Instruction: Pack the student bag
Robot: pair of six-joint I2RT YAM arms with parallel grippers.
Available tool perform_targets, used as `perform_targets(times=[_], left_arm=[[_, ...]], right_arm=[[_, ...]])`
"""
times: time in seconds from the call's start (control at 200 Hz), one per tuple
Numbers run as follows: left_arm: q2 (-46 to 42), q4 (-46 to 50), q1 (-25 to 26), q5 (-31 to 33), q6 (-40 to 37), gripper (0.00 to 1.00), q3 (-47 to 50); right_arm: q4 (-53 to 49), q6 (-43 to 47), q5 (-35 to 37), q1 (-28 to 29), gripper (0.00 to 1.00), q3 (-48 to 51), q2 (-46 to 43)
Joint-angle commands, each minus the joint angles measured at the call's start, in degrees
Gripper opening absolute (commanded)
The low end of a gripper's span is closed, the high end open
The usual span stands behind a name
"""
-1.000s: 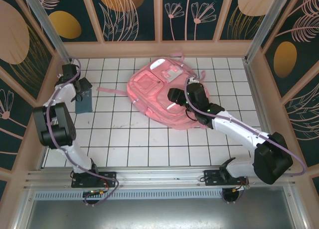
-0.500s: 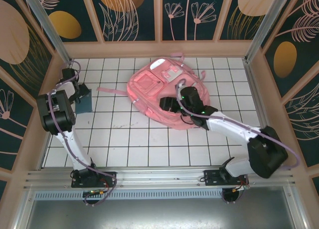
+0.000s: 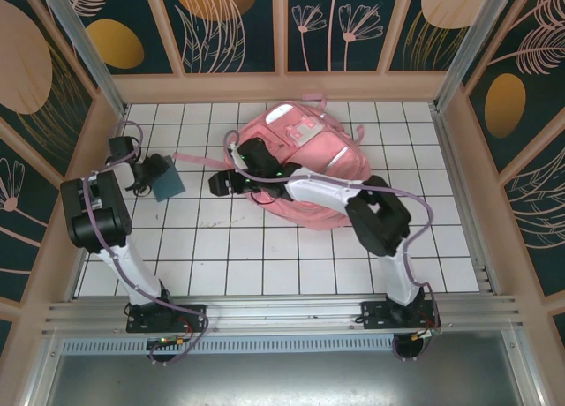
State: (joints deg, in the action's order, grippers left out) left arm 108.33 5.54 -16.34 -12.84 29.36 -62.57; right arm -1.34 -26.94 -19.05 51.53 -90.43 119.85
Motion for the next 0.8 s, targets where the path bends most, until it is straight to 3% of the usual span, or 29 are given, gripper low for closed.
perform_targets(times=[0.0, 0.205, 0.35, 0.515, 0.646, 0.796], left_arm=[[-2.8, -0.3, 2.3, -7.4, 5.2, 0.74, 3.5], [-8.2, -4.4, 5.4, -9.9, 11.1, 0.72, 10.2], [-16.1, 2.9, 5.1, 4.6, 5.5, 0.74, 7.2], [-16.5, 0.5, 3.8, 9.6, 2.0, 0.75, 2.6], [-7.9, 1.3, 3.7, 7.4, -2.2, 0.77, -6.0], [2.9, 3.3, 3.6, -1.3, -3.7, 0.79, -15.3]], right_arm=[[-6.6, -0.2, -0.3, 0.3, 0.74, -7.3, 5.8], [-11.4, -1.3, 1.8, 0.2, 0.74, -18.6, 14.3], [-11.4, -3.5, 6.4, 0.6, 0.74, -18.5, 14.3], [-10.0, -9.7, 5.8, 0.4, 0.72, -19.4, 15.1], [-9.3, -16.8, 4.3, 0.4, 0.72, -21.0, 16.4], [-7.9, -23.9, 3.2, 0.2, 0.69, -21.0, 17.8]])
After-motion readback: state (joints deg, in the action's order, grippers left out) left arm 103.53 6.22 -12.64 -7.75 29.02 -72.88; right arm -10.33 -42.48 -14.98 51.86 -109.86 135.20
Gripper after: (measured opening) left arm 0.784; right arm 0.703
